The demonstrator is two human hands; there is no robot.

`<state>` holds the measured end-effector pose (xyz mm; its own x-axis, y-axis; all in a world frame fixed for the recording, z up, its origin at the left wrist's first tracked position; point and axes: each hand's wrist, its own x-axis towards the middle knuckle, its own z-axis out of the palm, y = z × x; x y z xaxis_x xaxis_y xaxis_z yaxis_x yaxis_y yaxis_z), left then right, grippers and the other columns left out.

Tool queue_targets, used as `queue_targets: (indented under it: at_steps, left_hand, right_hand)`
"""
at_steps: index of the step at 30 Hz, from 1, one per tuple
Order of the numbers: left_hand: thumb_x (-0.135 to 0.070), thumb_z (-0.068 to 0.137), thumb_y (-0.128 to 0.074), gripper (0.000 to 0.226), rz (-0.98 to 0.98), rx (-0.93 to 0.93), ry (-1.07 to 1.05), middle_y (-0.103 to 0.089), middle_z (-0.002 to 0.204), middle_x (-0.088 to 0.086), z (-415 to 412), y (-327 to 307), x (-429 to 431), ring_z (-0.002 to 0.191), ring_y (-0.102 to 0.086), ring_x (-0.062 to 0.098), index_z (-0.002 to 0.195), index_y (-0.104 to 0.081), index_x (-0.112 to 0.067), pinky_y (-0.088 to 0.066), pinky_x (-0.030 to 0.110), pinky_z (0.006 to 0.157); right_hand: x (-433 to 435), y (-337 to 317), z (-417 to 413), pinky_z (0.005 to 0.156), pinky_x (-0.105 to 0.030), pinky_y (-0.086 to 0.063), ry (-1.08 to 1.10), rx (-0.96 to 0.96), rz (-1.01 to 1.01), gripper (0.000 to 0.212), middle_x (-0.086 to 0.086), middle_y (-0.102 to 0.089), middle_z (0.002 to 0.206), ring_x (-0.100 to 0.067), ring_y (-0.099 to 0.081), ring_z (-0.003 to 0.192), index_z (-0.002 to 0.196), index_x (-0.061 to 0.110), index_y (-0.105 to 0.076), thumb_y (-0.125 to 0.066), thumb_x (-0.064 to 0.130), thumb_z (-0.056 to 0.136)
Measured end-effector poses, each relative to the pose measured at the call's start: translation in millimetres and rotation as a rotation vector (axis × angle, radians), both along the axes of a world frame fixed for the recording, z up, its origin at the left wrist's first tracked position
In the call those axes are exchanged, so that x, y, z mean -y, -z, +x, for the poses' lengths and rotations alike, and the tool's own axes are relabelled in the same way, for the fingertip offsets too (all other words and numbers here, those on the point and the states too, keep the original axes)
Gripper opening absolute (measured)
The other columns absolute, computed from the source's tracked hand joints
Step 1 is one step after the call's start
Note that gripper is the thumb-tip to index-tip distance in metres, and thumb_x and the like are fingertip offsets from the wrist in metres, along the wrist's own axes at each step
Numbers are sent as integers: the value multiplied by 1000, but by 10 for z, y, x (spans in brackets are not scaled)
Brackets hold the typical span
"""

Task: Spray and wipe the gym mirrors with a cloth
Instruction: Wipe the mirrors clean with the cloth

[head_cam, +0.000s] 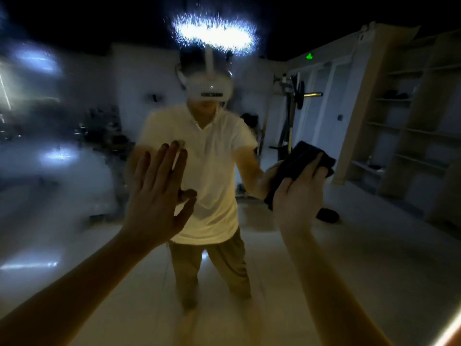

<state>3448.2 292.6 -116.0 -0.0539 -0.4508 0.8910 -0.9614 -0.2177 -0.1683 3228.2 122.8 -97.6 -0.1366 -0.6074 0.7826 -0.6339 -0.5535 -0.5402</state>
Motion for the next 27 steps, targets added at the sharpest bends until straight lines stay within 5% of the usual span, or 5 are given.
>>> queue_targets:
  at_steps: [7, 11, 17, 22, 27]
  left_hand:
    - [-28, 101, -55, 68, -115, 63, -29, -24, 169, 25, 190, -349, 28, 159, -19, 41, 159, -34, 1, -18, 64, 126]
    - [-34, 103, -50, 69, -117, 87, -55, -24, 168, 27, 289, -420, 21, 158, -18, 43, 160, -33, 2, -20, 68, 123]
    - [-36, 102, -51, 69, -151, 55, -46, -29, 166, 27, 259, -441, 80, 155, -25, 45, 158, -38, 2, -22, 69, 121]
    - [-40, 102, -50, 71, -109, 63, -49, -28, 167, 26, 284, -443, 30, 156, -24, 45, 160, -36, -1, -22, 68, 122]
    - [-41, 103, -50, 72, -59, 86, -56, -22, 171, 22, 338, -432, -15, 159, -18, 41, 162, -31, -4, -19, 65, 125]
  right_hand:
    - [-716, 109, 947, 93, -38, -46, -264, -404, -354, 64, -16, -56, 125, -31, -59, 106, 154, 3, -41, -52, 31, 98]
    - [-608, 61, 937, 80, -39, -43, -330, -574, -541, 54, -15, -60, 113, -28, -54, 91, 148, 1, -49, -57, 23, 99]
    - [-76, -555, 193, 78, -44, -47, -215, -289, -224, 47, -10, -52, 110, -35, -56, 98, 152, 22, -38, -36, 21, 105]
    - [256, -1011, 8, 91, -49, -44, 194, -196, -371, 62, -28, -54, 123, -41, -47, 109, 151, 1, -43, -58, 20, 93]
    - [-100, -1145, 622, 112, -49, -30, 109, -209, -481, 66, -26, -40, 155, -40, -38, 133, 150, -2, -44, -50, 24, 89]
